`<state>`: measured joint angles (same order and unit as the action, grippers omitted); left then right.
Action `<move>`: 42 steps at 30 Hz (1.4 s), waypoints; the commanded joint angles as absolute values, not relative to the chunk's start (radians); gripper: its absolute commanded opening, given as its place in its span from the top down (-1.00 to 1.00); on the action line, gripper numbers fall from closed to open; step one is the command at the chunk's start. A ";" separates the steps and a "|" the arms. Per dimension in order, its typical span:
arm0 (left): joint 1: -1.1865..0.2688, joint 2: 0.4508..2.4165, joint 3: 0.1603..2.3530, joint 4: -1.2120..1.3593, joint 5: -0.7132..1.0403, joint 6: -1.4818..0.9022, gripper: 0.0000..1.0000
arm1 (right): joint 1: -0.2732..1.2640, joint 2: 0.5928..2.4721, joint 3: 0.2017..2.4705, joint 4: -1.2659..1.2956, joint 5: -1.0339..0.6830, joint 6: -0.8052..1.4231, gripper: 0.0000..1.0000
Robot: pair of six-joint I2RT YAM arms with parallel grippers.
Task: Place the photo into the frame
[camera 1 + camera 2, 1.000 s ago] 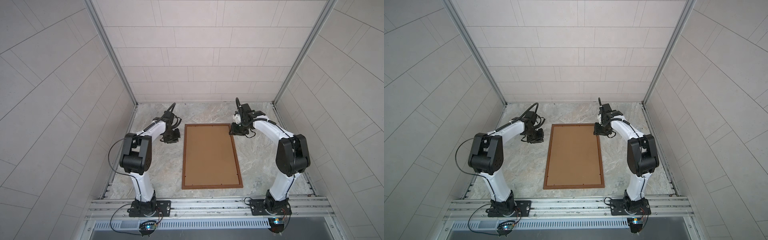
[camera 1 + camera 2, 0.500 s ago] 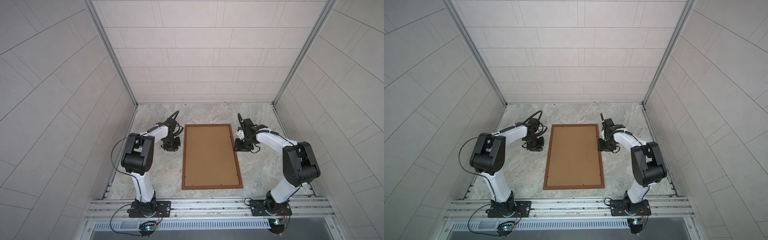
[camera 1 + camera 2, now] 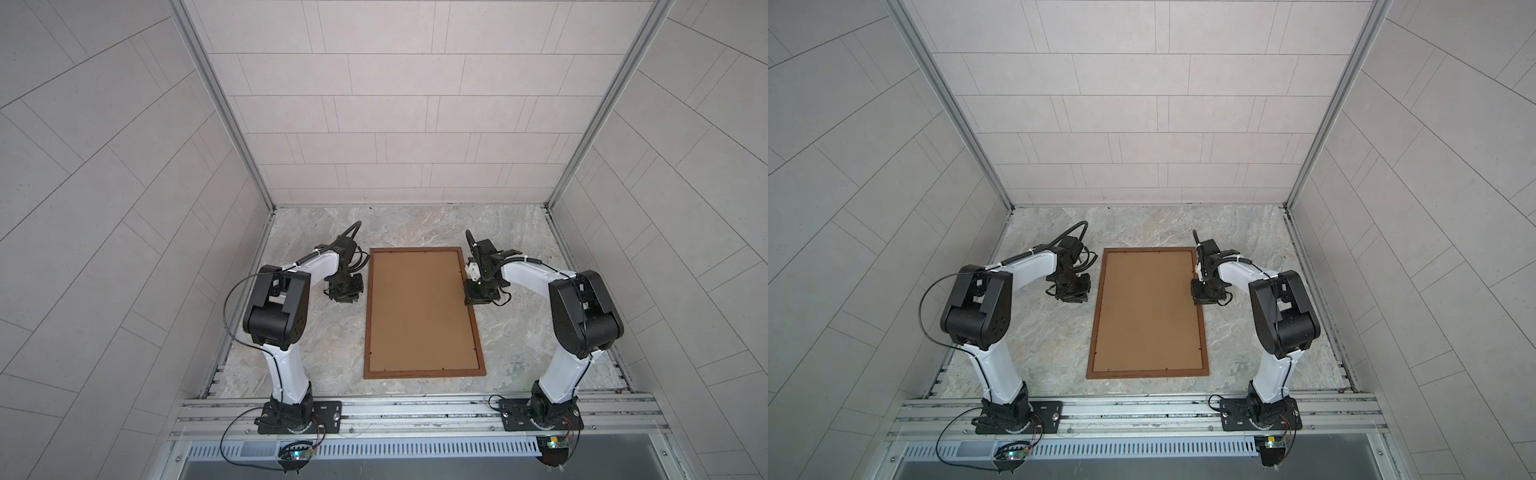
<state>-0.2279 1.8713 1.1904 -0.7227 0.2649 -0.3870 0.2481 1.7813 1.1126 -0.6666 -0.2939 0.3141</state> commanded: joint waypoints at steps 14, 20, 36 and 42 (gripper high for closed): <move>-0.236 1.826 1.167 -0.747 0.256 -0.370 0.53 | 0.259 1.882 1.201 -0.681 -0.232 0.317 0.51; -0.235 1.822 1.171 -0.752 0.251 -0.364 0.53 | 0.266 1.934 1.243 -0.699 -0.187 0.312 0.62; -0.223 1.735 1.155 -0.733 0.301 -0.360 0.28 | 0.279 1.849 1.346 -0.808 -0.148 0.309 1.00; -0.224 1.774 1.173 -0.724 0.382 -0.357 0.19 | 0.291 1.794 1.350 -0.845 -0.120 0.311 1.00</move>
<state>-0.2276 1.7607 1.1713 -0.7227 0.3389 -0.3649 0.2844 1.8702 1.3296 -0.7925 -0.1715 0.3313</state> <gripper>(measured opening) 0.404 0.067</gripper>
